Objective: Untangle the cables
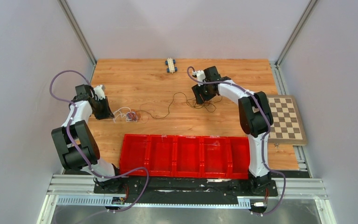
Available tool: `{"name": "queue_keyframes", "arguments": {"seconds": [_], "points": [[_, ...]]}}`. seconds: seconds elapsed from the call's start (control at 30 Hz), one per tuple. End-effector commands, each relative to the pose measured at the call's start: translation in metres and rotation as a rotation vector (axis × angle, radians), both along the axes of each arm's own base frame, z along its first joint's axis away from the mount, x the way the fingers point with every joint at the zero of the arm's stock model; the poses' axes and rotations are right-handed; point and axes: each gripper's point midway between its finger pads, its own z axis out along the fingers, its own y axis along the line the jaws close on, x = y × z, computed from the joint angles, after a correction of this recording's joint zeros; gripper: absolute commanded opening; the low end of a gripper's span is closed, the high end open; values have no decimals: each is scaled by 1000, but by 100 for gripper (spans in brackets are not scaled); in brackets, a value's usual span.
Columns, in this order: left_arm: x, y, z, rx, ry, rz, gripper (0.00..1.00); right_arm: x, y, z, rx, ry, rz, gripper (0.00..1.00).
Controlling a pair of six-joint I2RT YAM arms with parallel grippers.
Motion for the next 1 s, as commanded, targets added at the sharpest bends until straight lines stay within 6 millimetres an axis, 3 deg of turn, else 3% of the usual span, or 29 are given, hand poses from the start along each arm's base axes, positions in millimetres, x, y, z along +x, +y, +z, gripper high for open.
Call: {"name": "queue_keyframes", "arguments": {"seconds": [0.0, 0.1, 0.17, 0.2, 0.3, 0.5, 0.7, 0.83, 0.97], "points": [[10, 0, 13, -1, -39, 5, 0, 13, -2, 3, -30, -51, 26, 50], [11, 1, 14, 1, -40, 6, 0, 9, -3, 20, 8, -61, 39, 24], [12, 2, 13, 5, -40, 5, 0, 9, -8, 44, 32, -97, 40, 4], [12, 3, 12, 10, -35, 7, 0, 10, -13, 58, 37, -126, 34, 0], [11, 7, 8, 28, -21, 9, 0, 16, -40, 107, 48, -224, 5, 0], [10, 17, 0, 80, 3, 27, 0, 28, -133, 205, 53, -429, -158, 0], [10, 25, -7, 117, 23, 39, 0, 25, -214, 286, 79, -597, -316, 0], [8, 31, -13, 142, 43, 41, 0, 21, -250, 338, 90, -708, -384, 0], [6, 35, -16, 164, 53, 40, 0, 16, -263, 356, 100, -744, -396, 0]]}}
